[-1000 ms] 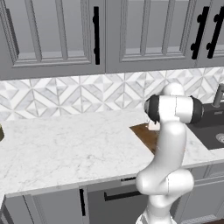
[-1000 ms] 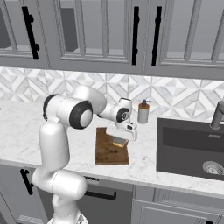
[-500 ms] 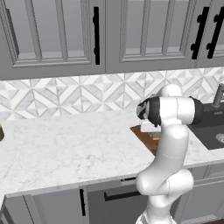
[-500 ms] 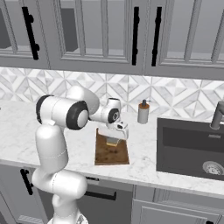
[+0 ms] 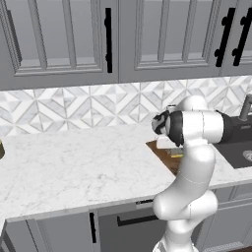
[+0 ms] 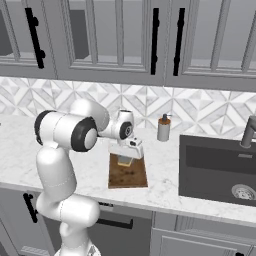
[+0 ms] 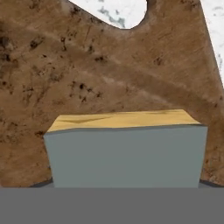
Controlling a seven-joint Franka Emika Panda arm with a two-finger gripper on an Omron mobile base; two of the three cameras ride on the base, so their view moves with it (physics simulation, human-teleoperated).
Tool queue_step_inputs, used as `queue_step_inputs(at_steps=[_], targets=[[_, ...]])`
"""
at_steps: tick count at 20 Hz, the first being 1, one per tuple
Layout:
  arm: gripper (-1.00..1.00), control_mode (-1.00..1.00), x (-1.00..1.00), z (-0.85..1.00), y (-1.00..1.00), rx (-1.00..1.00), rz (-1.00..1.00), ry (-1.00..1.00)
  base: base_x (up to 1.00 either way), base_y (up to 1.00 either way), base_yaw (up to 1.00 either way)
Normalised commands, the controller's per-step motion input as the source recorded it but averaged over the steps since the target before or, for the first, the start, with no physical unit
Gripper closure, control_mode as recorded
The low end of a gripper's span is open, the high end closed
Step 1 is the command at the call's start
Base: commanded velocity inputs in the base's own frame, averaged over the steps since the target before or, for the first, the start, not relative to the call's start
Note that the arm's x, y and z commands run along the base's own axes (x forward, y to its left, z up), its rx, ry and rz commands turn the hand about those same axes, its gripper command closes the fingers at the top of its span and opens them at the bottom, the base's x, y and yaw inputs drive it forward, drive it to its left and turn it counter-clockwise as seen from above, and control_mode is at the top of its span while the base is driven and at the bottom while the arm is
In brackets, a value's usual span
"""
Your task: Pick up the sponge from the counter and clean the cutting board by briefly scrubbing or pressing down on the cutting board. Once finished, release the sponge.
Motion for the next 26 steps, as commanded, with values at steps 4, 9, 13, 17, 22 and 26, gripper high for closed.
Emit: queue_step_inputs(at_steps=[4, 9, 13, 17, 22, 26], targets=[[1.0, -1.0, -0.24, -1.0, 0.08, -0.01, 0.0, 0.02, 0.0, 0.0, 0.0], [1.0, -1.0, -0.57, -0.71, 0.09, -0.02, 0.01, -0.01, 0.0, 0.0, 0.0], [1.0, -1.0, -0.99, -0.02, -0.34, 0.01, 0.01, -0.12, 0.0, 0.0, 0.0], [1.0, -1.0, -0.56, -0.84, -0.37, 0.0, 0.05, 0.0, 0.0, 0.0, 0.0], [1.0, -1.0, -0.14, -0.83, -0.36, -0.13, 0.06, 0.02, 0.0, 0.0, 0.0], [1.0, -1.0, -0.13, 0.36, -0.54, 0.04, 0.0, 0.0, 0.0, 0.0, 0.0]])
